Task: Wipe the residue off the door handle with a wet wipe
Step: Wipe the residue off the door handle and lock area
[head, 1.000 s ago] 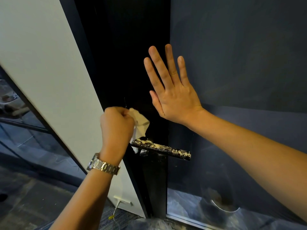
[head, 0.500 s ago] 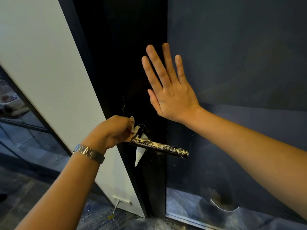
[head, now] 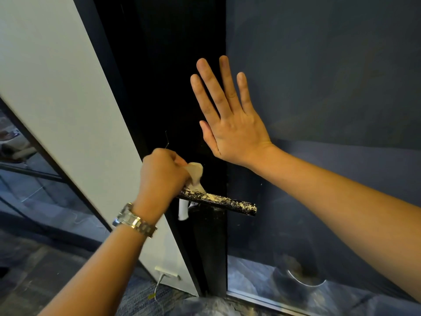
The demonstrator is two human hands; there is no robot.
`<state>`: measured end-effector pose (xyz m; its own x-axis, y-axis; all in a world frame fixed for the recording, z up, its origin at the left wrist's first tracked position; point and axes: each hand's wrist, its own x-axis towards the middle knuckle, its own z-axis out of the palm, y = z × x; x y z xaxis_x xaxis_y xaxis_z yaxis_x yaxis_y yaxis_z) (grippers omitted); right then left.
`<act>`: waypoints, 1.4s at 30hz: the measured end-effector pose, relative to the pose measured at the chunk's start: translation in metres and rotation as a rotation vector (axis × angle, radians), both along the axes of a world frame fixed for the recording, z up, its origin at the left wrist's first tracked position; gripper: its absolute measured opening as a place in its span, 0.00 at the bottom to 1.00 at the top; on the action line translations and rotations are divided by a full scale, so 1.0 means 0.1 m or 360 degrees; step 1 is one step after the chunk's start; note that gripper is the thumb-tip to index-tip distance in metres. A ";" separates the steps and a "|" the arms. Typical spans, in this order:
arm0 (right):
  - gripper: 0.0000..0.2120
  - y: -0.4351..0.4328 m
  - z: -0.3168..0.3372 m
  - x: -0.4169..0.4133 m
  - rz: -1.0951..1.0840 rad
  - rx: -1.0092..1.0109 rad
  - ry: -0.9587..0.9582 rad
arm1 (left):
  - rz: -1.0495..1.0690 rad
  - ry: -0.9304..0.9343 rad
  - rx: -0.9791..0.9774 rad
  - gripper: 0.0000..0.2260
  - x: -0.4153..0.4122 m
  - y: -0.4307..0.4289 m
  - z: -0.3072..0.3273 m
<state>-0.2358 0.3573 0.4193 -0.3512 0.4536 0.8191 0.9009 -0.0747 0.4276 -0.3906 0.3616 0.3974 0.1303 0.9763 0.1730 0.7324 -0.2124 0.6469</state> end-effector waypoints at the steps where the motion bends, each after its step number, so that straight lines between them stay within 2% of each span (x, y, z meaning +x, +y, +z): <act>1: 0.28 0.00 0.00 0.00 0.0002 -0.0003 0.0004 | 0.0009 0.0091 0.0126 0.02 0.05 -0.04 -0.03; 3: 0.28 0.01 0.00 0.00 0.0001 -0.0005 0.0008 | -0.0033 0.0202 0.0295 0.03 0.12 -0.11 -0.08; 5: 0.28 0.01 0.00 0.00 0.0006 -0.0006 0.0010 | -0.0045 0.0208 0.0323 0.02 0.12 -0.08 -0.06; 7: 0.28 0.00 0.00 0.00 0.0020 -0.0010 0.0018 | -0.0047 0.0063 0.0085 0.09 0.06 0.03 -0.02; 9: 0.28 0.00 0.00 0.00 0.0030 -0.0018 0.0024 | -0.0077 -0.0250 -0.0246 0.10 -0.02 0.11 0.02; 10: 0.27 0.00 0.00 0.00 0.0030 -0.0021 0.0025 | -0.0073 -0.0320 -0.0299 0.10 -0.05 0.11 0.02; 12: 0.28 0.00 -0.01 0.00 0.0023 -0.0022 0.0023 | -0.0051 -0.0212 -0.0198 0.10 -0.02 0.08 -0.01; 16: 0.28 0.01 -0.01 0.00 0.0009 -0.0010 0.0017 | -0.0044 0.0218 0.0219 0.05 0.15 -0.03 -0.03; 18: 0.28 0.01 -0.01 0.00 0.0012 -0.0011 0.0019 | -0.0016 0.0303 0.0347 0.03 0.17 -0.03 -0.03; 22: 0.28 0.00 -0.01 0.00 0.0009 -0.0005 0.0005 | -0.0034 0.0267 0.0412 0.06 0.07 0.06 -0.02; 26: 0.27 0.01 -0.01 0.00 0.0038 -0.0009 0.0024 | -0.0060 0.0224 0.0411 0.04 0.02 0.08 0.00; 32: 0.27 0.01 0.00 0.00 0.0042 0.0005 0.0037 | -0.0071 0.0482 0.0217 0.10 0.13 0.05 0.00; 35: 0.27 0.00 0.01 0.00 0.0046 0.0005 0.0040 | -0.0103 0.0447 0.0343 0.08 0.14 0.04 0.01; 38: 0.27 -0.01 0.01 -0.01 0.0048 0.0001 0.0041 | -0.0271 0.0409 0.0543 0.06 0.12 0.03 0.02; 42: 0.27 -0.02 0.02 -0.01 0.0022 0.0001 0.0026 | -0.0280 0.0300 0.0468 0.04 0.02 0.02 0.06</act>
<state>-0.2365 0.3555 0.4209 -0.3439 0.4481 0.8252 0.9088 -0.0622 0.4126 -0.3885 0.3639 0.4039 0.3472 0.8487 0.3990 0.7686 -0.5013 0.3974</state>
